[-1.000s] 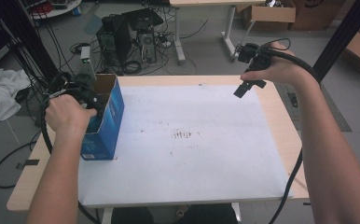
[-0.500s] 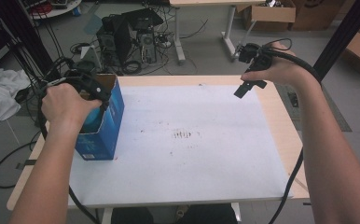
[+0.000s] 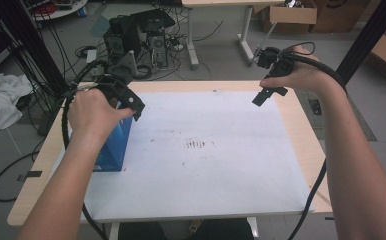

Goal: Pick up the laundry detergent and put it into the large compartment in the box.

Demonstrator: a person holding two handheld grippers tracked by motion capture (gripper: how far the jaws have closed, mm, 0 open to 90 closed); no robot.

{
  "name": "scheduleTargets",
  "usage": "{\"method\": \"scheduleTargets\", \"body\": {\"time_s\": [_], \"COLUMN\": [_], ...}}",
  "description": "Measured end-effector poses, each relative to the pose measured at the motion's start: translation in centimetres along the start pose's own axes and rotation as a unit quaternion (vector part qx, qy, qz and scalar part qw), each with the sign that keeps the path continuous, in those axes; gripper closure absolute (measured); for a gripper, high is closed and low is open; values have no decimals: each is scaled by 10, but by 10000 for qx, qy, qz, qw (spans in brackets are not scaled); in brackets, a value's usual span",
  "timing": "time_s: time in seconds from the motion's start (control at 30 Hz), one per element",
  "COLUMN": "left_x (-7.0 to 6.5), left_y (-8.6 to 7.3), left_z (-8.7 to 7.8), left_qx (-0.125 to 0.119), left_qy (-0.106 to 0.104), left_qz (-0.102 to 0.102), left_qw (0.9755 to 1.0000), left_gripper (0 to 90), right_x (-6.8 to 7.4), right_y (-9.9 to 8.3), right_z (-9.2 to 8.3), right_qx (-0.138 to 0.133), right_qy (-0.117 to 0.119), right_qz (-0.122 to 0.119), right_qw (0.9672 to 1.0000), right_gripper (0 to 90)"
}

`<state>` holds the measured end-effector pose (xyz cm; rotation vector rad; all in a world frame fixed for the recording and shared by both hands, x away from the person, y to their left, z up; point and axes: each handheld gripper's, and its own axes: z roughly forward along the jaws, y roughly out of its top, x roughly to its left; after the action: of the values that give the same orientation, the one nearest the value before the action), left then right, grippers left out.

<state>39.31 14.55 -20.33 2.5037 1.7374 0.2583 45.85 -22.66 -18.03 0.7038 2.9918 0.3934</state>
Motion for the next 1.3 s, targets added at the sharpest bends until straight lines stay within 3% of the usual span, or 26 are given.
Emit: {"method": "scheduleTargets", "body": {"time_s": [0.23, 0.4, 0.6, 0.9, 1.3], "left_x": [-38, -64, -85, -96, -95], "left_y": [3, 5, 9, 10, 11], "left_z": [7, 15, 21, 25, 28], "left_qx": [-33, -3, 63, 90, 106], "left_qy": [-204, -339, -307, -306, -350], "left_qz": [462, 823, 1078, 1238, 1201], "left_qw": [9987, 9960, 9937, 9918, 9921], "left_gripper": [76, 64, 42, 28, 23], "right_x": [4, 4, 4, 4, 3], "right_y": [1, 2, 1, -2, -1], "right_z": [0, 0, -1, 2, 3], "right_qx": [31, 28, 46, 60, 83], "right_qy": [5, 5, -15, -14, -18], "right_qz": [23, 13, 16, 69, 65], "right_qw": [10000, 10000, 10000, 10000, 9999], "right_gripper": [195, 199, 194, 187, 188]}}
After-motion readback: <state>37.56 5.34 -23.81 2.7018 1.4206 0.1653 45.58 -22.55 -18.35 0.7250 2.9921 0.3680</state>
